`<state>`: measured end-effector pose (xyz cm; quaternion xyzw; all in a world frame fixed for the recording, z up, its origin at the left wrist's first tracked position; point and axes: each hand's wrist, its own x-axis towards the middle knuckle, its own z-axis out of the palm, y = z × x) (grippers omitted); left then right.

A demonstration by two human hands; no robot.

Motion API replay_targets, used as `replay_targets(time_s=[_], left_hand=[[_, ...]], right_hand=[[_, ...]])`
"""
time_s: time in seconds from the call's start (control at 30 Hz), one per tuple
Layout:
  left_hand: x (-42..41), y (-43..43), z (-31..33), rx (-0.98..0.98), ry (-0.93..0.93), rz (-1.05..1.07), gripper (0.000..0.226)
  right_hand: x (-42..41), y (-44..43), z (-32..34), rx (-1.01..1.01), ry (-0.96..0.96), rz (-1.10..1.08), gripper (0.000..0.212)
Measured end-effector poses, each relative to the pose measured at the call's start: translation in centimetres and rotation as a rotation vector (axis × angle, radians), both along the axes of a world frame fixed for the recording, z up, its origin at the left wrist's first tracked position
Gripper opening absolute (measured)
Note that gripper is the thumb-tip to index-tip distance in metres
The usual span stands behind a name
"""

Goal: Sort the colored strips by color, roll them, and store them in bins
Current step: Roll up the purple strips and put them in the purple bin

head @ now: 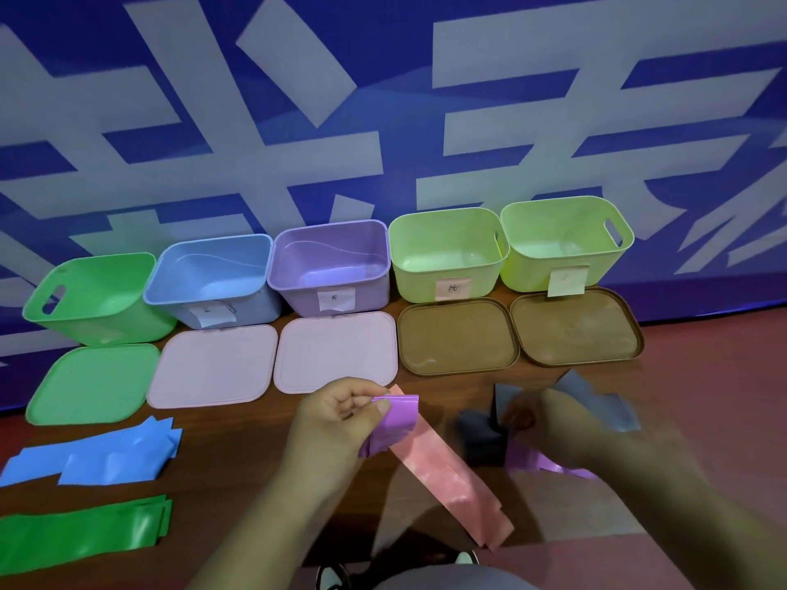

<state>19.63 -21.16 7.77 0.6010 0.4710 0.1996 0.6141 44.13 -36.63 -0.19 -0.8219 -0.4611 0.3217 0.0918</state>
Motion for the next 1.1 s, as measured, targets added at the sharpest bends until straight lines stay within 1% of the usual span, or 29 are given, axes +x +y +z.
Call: replay_targets(time_s=[0.1, 0.27, 0.37, 0.47, 0.57, 0.6, 0.73, 0.8, 0.93, 1.03, 1.1], left_hand=[[-0.3, 0.4, 0.6, 0.008, -0.035, -0.016, 0.02], [-1.1, 1.6, 1.8, 0.02, -0.098, -0.041, 0.017], [-1.8, 2.8, 2.0, 0.061, -0.08, -0.034, 0.017], [-2.5, 4.2, 2.4, 0.094, -0.076, -0.039, 0.019], [-3.3, 5.4, 3.4, 0.105, -0.104, -0.022, 0.018], [-3.6, 5.8, 3.8, 0.106, -0.122, -0.016, 0.019], [-5.0, 7.0, 5.9, 0.08, -0.214, 0.008, 0.023], [-5.6, 7.7, 7.0, 0.058, -0.259, 0.032, 0.021], [-6.6, 9.0, 8.9, 0.04, -0.319, 0.062, 0.024], [-7.2, 9.9, 10.0, 0.041, -0.358, 0.057, 0.023], [-7.5, 10.4, 10.6, 0.039, -0.381, 0.059, 0.02]], right_hand=[[-0.5, 0.7, 1.9, 0.029, 0.031, -0.015, 0.021], [-1.8, 2.1, 5.3, 0.08, -0.008, 0.0, 0.013], [-2.7, 3.0, 7.3, 0.173, 0.037, -0.056, 0.014], [-4.1, 4.0, 9.6, 0.26, 0.161, -0.139, 0.009], [-5.9, 5.3, 12.2, 0.351, 0.399, -0.279, 0.008], [-6.6, 5.8, 13.0, 0.391, 0.454, -0.291, 0.009], [-9.5, 8.0, 16.4, 0.551, 0.567, -0.274, 0.013], [-11.1, 9.0, 17.6, 0.627, 0.612, -0.272, 0.017], [-13.9, 10.8, 19.3, 0.734, 0.627, -0.218, 0.02], [-15.3, 12.3, 20.1, 0.753, 0.564, -0.165, 0.02], [-16.2, 13.3, 20.5, 0.766, 0.572, -0.147, 0.02]])
